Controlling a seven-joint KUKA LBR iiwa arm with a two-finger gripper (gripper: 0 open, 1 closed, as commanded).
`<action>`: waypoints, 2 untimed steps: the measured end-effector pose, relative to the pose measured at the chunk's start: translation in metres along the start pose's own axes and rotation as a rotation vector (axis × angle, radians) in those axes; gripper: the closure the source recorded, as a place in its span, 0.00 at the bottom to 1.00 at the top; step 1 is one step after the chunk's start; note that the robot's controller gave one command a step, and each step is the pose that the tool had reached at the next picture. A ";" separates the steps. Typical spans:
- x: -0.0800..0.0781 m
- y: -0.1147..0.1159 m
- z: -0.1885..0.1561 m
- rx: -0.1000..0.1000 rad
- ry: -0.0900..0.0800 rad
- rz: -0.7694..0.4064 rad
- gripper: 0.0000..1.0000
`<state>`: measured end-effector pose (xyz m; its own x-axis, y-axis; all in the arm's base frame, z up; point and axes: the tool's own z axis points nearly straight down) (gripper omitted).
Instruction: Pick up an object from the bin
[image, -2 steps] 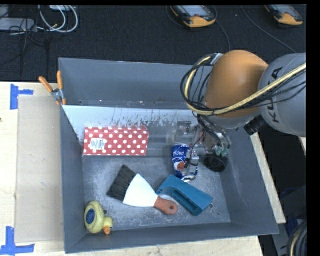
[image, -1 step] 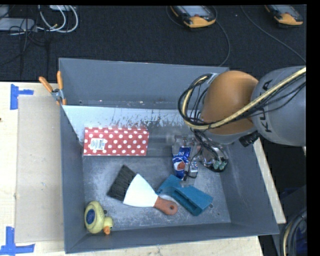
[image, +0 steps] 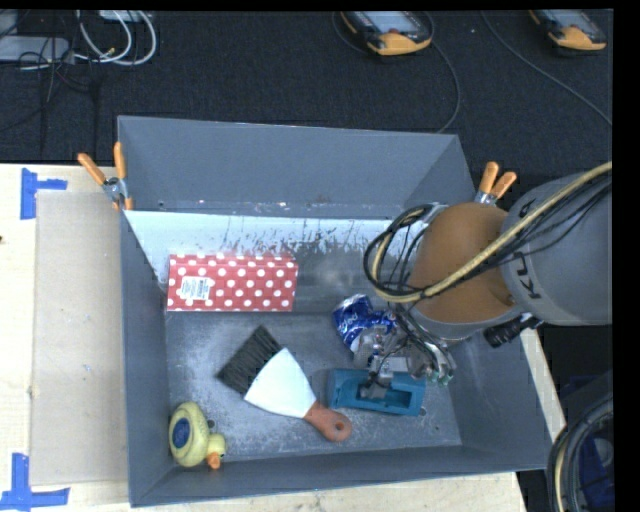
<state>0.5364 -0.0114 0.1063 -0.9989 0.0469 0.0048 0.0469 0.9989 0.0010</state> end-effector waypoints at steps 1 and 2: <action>0.000 0.000 0.000 0.000 0.000 0.000 1.00; 0.009 -0.008 -0.033 0.000 -0.001 0.008 0.00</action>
Offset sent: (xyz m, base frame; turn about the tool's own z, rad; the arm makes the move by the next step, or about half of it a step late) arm -0.0099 -0.0082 0.0320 0.0057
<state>0.5268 -0.0193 0.1393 -0.9985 0.0544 0.0034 0.0544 0.9985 0.0011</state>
